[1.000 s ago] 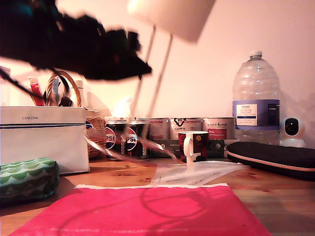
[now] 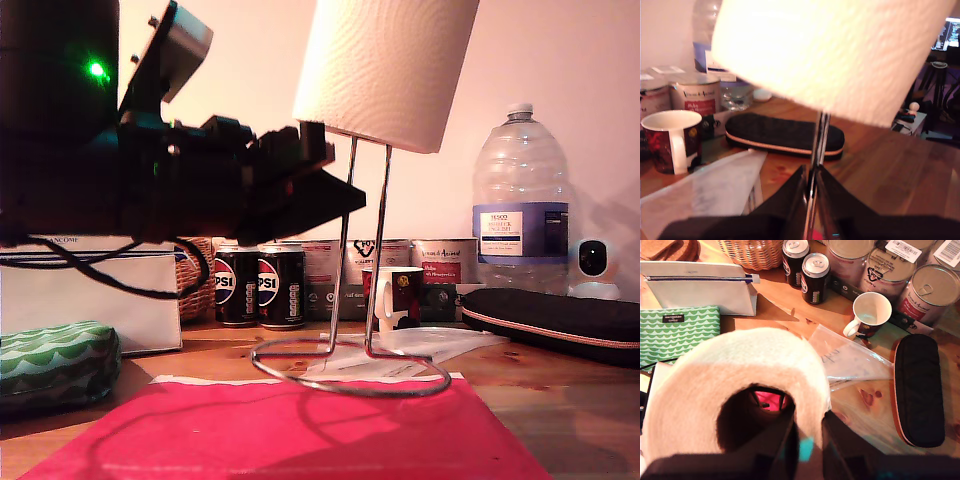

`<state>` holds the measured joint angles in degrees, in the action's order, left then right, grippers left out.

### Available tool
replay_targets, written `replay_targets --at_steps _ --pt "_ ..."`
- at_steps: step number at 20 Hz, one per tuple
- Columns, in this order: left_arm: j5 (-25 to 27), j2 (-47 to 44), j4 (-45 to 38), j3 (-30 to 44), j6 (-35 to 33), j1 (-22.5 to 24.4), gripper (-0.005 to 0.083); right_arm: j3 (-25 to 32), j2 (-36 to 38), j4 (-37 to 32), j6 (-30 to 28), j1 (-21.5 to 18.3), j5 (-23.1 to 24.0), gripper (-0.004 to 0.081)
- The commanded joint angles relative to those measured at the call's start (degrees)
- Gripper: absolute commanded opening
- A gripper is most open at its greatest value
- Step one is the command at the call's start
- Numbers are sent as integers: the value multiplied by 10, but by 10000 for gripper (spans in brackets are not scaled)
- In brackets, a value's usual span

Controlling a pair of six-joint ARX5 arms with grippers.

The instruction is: Insert the paper towel roll into the metallic stand.

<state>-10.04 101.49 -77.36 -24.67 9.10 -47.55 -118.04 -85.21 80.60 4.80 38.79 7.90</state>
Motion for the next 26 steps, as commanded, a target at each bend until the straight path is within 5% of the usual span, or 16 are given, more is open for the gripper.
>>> replay_targets --at_steps 1,14,19,26 --pt "-5 20 -5 4 20 -5 -24 -1 1 -18 -4 -3 21 -12" --pt "-11 50 61 4 18 -10 -22 -1 -31 -18 -8 -1 21 -12" --pt "-18 50 66 4 18 -9 196 -1 -31 -18 -7 -1 21 -12" --pt "-35 32 75 5 0 -10 207 -1 -31 -18 -8 0 21 -12"
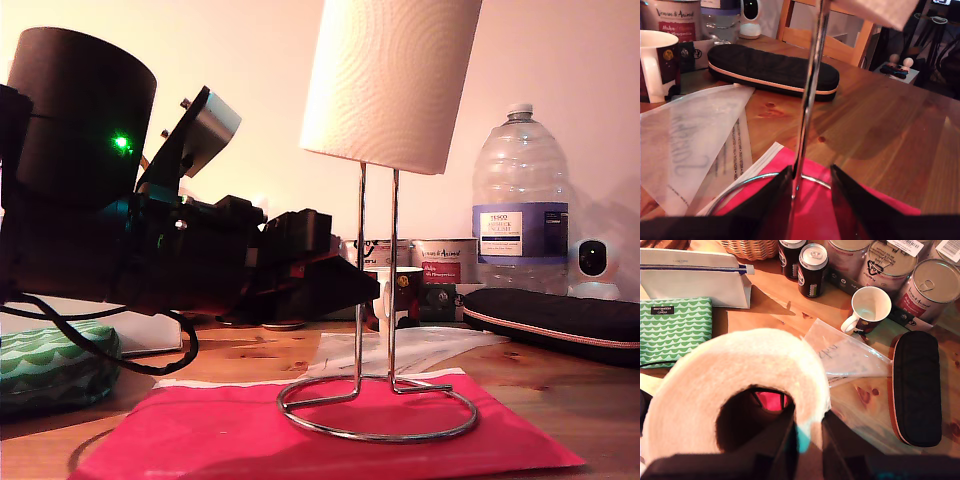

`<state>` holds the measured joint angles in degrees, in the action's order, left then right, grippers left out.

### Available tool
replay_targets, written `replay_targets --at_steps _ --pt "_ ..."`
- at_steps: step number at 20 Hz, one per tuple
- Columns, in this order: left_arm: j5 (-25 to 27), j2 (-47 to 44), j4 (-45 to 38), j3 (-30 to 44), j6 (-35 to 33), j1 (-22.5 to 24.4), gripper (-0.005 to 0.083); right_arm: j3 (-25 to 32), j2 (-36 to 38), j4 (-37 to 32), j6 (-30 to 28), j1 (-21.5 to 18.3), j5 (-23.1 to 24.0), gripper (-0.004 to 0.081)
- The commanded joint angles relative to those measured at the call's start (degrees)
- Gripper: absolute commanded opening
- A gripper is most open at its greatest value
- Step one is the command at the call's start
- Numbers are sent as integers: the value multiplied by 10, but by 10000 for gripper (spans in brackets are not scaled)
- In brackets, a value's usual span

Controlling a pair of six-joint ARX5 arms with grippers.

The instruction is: Insert the paper towel roll into the metallic stand.

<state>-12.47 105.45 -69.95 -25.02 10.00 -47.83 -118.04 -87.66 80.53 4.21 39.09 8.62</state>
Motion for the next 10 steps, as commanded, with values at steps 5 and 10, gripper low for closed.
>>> replay_targets --at_steps 5,10 --pt "19 -44 74 8 -64 -7 207 -1 -7 -17 -2 -4 14 -12" --pt "41 -94 135 8 -75 -7 206 -1 -7 -17 -2 -3 14 -12"
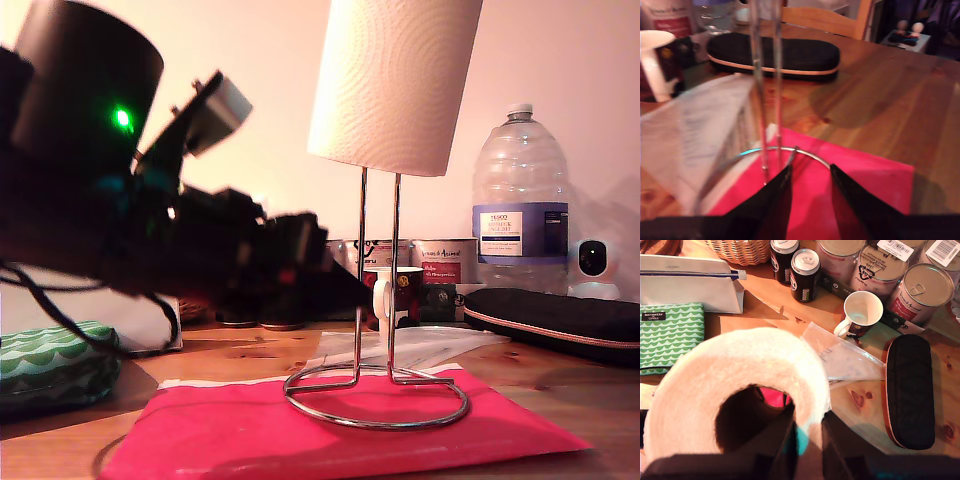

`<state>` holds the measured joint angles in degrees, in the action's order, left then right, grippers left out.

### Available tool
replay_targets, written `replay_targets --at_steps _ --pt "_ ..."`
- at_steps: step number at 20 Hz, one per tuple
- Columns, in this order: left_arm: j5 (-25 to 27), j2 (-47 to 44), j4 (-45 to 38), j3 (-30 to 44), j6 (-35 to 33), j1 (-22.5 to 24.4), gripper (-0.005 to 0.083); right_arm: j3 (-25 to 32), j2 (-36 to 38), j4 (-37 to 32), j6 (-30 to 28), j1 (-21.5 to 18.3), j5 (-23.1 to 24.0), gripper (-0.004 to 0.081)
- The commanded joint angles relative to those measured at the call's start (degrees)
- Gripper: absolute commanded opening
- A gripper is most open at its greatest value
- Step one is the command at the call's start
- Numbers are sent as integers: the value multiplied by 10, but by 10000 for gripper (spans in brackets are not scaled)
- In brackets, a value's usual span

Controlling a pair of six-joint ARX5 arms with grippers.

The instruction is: Insert the paper towel roll into the metallic stand.

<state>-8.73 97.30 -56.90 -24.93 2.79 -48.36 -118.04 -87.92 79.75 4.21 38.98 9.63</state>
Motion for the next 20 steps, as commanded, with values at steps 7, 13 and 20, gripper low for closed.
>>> replay_targets --at_steps 7,13,20 --pt "17 -146 158 13 -3 -2 201 -1 -4 -10 -2 0 -1 -12" --pt "17 -272 275 13 -3 -2 198 -1 -14 -10 -11 2 -3 -12" --pt "17 -379 364 13 -3 -8 179 -1 -61 -10 -13 20 -7 -12"
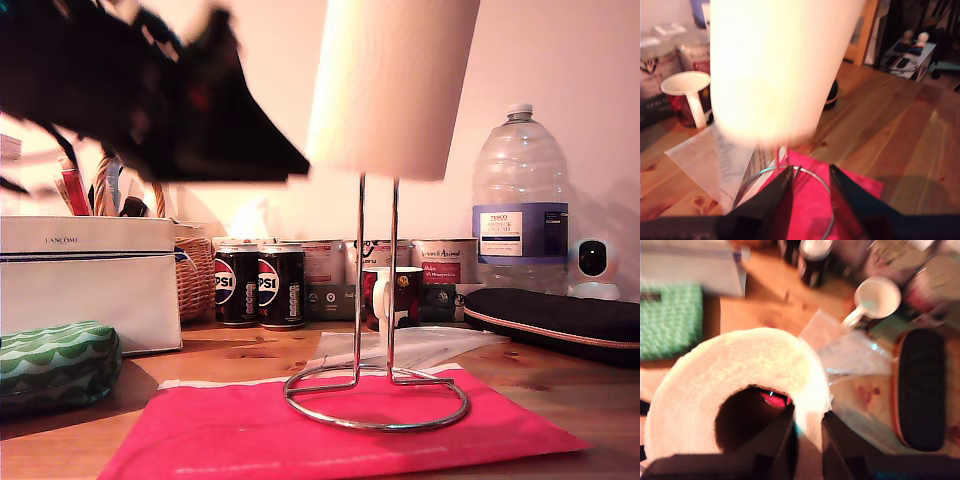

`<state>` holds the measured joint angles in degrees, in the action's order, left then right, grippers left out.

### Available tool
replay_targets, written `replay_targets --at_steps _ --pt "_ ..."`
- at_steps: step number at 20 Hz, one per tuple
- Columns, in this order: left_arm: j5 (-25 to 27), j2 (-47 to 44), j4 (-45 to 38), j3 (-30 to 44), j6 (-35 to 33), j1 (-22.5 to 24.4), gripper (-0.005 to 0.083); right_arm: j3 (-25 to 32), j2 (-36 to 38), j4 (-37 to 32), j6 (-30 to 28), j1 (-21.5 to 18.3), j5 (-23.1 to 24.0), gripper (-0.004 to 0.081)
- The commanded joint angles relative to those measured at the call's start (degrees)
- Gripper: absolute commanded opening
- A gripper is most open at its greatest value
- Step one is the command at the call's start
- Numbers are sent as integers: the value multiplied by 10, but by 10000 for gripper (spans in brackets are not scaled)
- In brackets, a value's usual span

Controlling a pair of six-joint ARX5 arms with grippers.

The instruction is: Insert the paper towel roll into the metallic stand.

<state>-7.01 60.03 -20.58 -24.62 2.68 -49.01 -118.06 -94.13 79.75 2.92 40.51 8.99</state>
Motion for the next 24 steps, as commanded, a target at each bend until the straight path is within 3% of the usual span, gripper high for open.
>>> replay_targets --at_steps 1,4,6,9,11,15,18,24 --pt "0 -17 10 10 -2 -2 179 -1 1 -10 0 5 0 -12" --pt "0 -39 25 10 -4 -2 179 -1 1 -10 0 5 -1 -9" --pt "0 -46 27 10 -12 -2 179 -1 1 -10 0 5 -3 38" --pt "0 -55 31 9 -12 -2 179 -1 1 -10 3 5 -47 124" --pt "0 -61 30 9 -12 -2 179 -1 1 -10 3 5 -71 129" --pt "-1 -73 33 9 -12 -2 179 -1 1 -10 2 5 -74 136" --pt "-1 -80 35 9 -12 -2 179 -1 1 -10 0 5 -73 209" --pt "-1 -80 36 9 -12 -2 179 -1 1 -10 0 3 -70 206"
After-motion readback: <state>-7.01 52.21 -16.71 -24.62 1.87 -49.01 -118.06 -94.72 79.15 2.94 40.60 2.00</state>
